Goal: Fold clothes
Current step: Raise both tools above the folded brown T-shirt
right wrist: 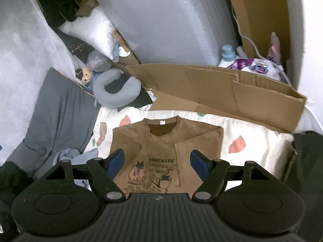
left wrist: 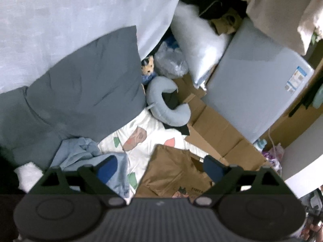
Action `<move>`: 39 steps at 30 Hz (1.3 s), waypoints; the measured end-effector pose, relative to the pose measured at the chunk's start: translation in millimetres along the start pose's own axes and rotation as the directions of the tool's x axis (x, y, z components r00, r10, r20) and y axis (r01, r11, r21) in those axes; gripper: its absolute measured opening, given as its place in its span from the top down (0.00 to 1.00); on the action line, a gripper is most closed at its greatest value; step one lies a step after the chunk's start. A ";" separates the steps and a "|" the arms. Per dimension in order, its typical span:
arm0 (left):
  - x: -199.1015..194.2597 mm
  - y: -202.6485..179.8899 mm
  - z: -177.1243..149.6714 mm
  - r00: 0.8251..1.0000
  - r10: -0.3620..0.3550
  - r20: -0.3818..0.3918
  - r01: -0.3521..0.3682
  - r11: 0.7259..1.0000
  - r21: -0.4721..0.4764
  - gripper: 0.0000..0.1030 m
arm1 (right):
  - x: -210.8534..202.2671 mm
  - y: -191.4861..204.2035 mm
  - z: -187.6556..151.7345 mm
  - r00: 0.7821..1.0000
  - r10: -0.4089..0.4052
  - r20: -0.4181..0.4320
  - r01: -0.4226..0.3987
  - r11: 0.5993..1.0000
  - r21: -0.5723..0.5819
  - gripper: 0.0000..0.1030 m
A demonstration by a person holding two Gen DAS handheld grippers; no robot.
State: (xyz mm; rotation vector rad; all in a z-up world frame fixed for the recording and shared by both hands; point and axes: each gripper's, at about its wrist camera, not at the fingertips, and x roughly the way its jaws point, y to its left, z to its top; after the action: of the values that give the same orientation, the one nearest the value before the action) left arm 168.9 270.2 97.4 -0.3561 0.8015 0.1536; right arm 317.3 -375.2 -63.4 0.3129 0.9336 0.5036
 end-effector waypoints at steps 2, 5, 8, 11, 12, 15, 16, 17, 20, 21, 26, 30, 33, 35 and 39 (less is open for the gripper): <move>-10.4 0.3 1.2 1.000 -0.003 0.011 0.002 1.000 0.022 0.09 | -16.0 1.8 -8.9 1.000 -0.012 0.003 0.012 1.000 0.000 0.24; -26.1 1.4 1.0 1.000 -0.012 0.024 0.011 0.998 0.057 0.08 | -37.9 4.2 -21.4 1.000 -0.025 0.009 0.025 1.000 0.003 0.24; -37.5 4.6 -5.0 0.999 -0.027 0.026 0.025 0.996 0.091 0.08 | -58.4 4.9 -33.9 0.998 -0.052 0.025 0.051 0.998 0.030 0.24; -45.6 9.0 -18.5 0.999 -0.038 0.025 0.035 0.993 0.112 0.08 | -78.1 8.9 -48.5 0.996 -0.073 0.048 0.071 0.996 0.045 0.24; -47.9 11.3 -24.1 0.999 -0.046 0.028 0.043 0.992 0.115 0.08 | -84.7 10.2 -53.5 0.995 -0.081 0.056 0.078 0.996 0.050 0.24; -54.6 18.1 -40.7 0.997 -0.070 0.035 0.065 0.990 0.124 0.08 | -102.0 17.0 -67.4 0.994 -0.088 0.071 0.085 0.996 0.035 0.24; -56.7 21.9 -47.7 0.997 -0.070 0.038 0.064 0.989 0.131 0.07 | -107.5 19.5 -72.4 0.993 -0.088 0.074 0.086 0.996 0.027 0.24; -57.4 25.3 -54.3 0.997 -0.074 0.039 0.068 0.989 0.132 0.07 | -112.9 22.1 -77.5 0.993 -0.088 0.075 0.087 0.996 0.018 0.24; -57.3 35.3 -75.6 0.996 -0.081 0.038 0.075 0.988 0.137 0.07 | -125.3 27.2 -94.4 0.993 -0.088 0.074 0.088 0.996 0.000 0.24; -56.8 38.1 -82.9 0.996 -0.082 0.037 0.076 0.987 0.141 0.07 | -127.7 27.3 -100.3 0.993 -0.093 0.071 0.093 0.996 -0.001 0.24; -56.0 46.1 -115.4 0.997 -0.070 0.029 0.065 0.987 0.150 0.07 | -134.4 25.6 -131.0 0.987 -0.150 0.054 0.150 0.989 -0.001 0.24; -59.4 51.1 -135.4 0.995 -0.093 0.034 0.088 0.987 0.131 0.08 | -138.5 22.0 -154.9 0.982 -0.175 0.066 0.175 0.985 0.013 0.24; -56.1 52.8 -150.4 0.995 -0.092 0.037 0.086 0.984 0.155 0.08 | -137.9 18.8 -177.0 0.979 -0.188 0.079 0.187 0.982 0.023 0.24; -50.3 56.3 -162.9 0.996 -0.076 0.035 0.069 0.982 0.174 0.14 | -135.4 17.3 -191.7 0.980 -0.185 0.077 0.184 0.983 0.026 0.24; -27.7 69.2 -187.8 0.998 -0.069 -0.001 0.069 0.983 0.170 0.21 | -124.5 13.9 -224.3 0.981 -0.180 0.073 0.178 0.984 0.031 0.24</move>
State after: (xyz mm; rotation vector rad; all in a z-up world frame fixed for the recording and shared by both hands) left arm 4.7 265.3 -20.2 -0.2222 0.7907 0.0208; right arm 66.9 -421.5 -98.0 0.2650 0.8850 0.3135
